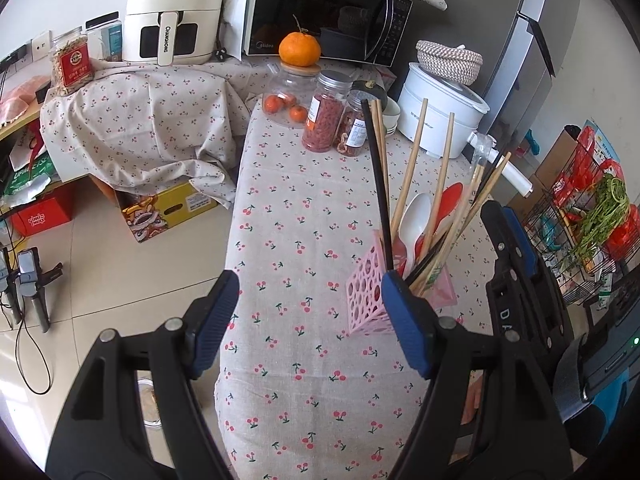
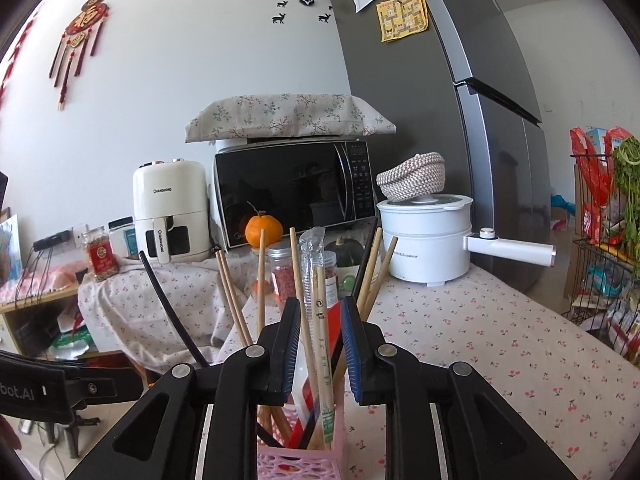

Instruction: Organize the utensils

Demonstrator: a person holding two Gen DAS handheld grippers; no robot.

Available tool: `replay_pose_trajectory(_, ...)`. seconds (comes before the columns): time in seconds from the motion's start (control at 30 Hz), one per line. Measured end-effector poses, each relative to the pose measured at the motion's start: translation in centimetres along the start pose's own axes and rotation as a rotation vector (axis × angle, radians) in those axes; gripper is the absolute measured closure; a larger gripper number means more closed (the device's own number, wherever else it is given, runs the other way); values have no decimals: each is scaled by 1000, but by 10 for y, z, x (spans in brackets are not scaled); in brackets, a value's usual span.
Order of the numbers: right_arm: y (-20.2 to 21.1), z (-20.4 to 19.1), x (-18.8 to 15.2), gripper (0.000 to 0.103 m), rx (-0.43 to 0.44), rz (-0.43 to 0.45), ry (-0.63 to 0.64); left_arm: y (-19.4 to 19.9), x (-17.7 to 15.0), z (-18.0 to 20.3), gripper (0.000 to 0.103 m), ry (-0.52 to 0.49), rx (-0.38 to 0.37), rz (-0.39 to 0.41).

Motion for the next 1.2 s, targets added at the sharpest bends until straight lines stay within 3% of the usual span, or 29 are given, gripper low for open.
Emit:
replay_pose_trajectory(0.07,7,7,10,70,4,-13,-10,0,0,1,28,4,4,0)
replay_pose_trajectory(0.13,13,14,21,54,11,-39,-15,1,0,2,25,9,10,6)
replay_pose_trajectory(0.27,21,26,35,47,40,-146,9,4,-6,10,20,13,37,18)
replay_pose_trajectory(0.33,29,34,39,36,37,-179,37,3,-12,18,19,-6,54,9)
replay_pose_trajectory(0.4,40,43,43,28,27,-196,62,4,-18,26,17,-22,61,1)
replay_pose_trajectory(0.53,57,61,49,14,1,-248,68,6,-26,42,3,-50,94,-3)
replay_pose_trajectory(0.7,74,83,57,0,-66,-308,117,15,-29,57,1,-55,141,36)
replay_pose_trajectory(0.87,94,109,54,0,-146,-344,146,25,-31,75,1,-101,216,59)
replay_pose_trajectory(1.0,103,120,52,0,-180,-373,195,35,-39,93,1,-108,185,56)
replay_pose_trajectory(1.2,109,130,54,0,-153,-389,163,48,-45,109,1,-121,196,90)
Point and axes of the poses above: each gripper's, at about its wrist camera, not at the fingertips, and y roughly against the way its jaws point, z to its right, x to its top, the point moved 5 cm from there along -y, roughly the way its jaws point
